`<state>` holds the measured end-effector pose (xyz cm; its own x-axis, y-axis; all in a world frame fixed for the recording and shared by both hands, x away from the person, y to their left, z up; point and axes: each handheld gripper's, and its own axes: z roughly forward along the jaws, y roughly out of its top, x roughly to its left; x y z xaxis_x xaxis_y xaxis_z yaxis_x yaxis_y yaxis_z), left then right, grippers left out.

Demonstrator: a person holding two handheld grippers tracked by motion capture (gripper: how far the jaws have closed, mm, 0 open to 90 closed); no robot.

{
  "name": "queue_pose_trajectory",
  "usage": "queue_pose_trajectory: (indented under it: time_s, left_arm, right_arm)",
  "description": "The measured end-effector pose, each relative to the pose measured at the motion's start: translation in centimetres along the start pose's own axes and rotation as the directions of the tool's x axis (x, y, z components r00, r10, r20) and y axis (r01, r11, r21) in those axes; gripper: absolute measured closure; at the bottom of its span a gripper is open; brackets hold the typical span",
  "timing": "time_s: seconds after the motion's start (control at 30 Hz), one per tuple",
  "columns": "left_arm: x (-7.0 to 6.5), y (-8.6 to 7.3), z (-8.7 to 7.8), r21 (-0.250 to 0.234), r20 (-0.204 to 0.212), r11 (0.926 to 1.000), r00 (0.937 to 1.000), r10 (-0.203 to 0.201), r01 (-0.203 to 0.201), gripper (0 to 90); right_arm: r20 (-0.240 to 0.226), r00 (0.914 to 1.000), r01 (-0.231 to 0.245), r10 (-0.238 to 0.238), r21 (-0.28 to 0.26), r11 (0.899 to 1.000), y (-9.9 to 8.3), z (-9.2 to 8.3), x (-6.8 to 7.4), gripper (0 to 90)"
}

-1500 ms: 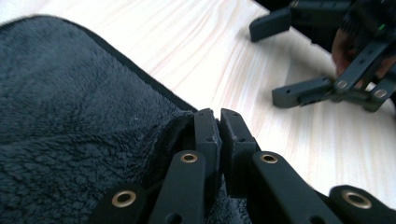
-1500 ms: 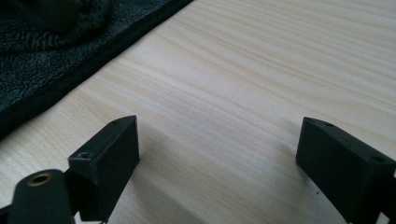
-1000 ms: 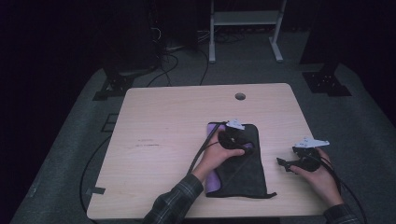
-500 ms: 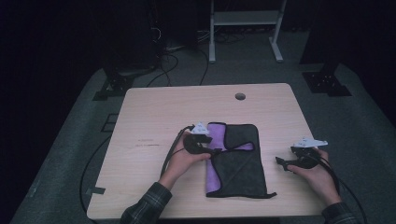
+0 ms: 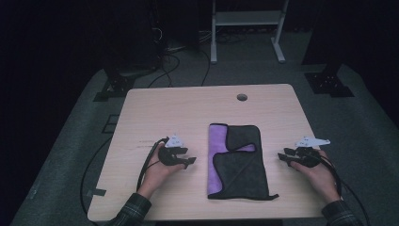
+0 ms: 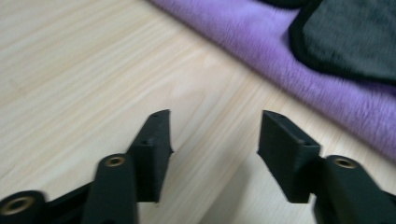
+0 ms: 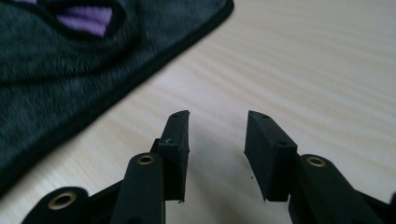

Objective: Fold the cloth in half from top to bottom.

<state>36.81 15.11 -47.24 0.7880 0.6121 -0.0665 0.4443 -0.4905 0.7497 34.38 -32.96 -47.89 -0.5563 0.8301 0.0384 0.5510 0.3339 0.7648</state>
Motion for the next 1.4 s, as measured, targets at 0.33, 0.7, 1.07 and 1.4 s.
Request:
queue_pose_trajectory:
  time_s: [0.33, 0.7, 1.07, 1.4]
  left_arm:
    - [0.8, -1.4, -0.4, -0.026, -0.019, 0.9996, 0.9998, 0.011, -0.012, 39.8]
    - [0.7, -1.4, -0.1, 0.032, -0.097, 0.9992, 0.995, 0.026, -0.023, 9.2]
    - [0.8, -1.3, 0.1, 0.059, -0.103, 0.9982, 0.9945, 0.018, -0.012, 0.0]
    - [0.8, -1.3, 0.1, 0.06, -0.103, 0.9982, 0.9945, 0.018, -0.012, 0.0]
  right_arm:
    - [-0.054, 0.9983, 0.02, -0.023, -0.066, 0.998, 3.3, 0.2, 1.6, 58.0]
    - [-0.14, 0.9874, 0.061, -0.073, -0.092, 0.994, 6.7, 1.7, 4.5, 57.9]
    - [-0.208, 0.9693, 0.115, -0.131, -0.089, 0.989, 8.9, 4.4, 7.2, 60.4]
    - [-0.244, 0.9589, 0.134, -0.145, -0.063, 0.989, 9.4, 7.3, 9.2, 60.1]
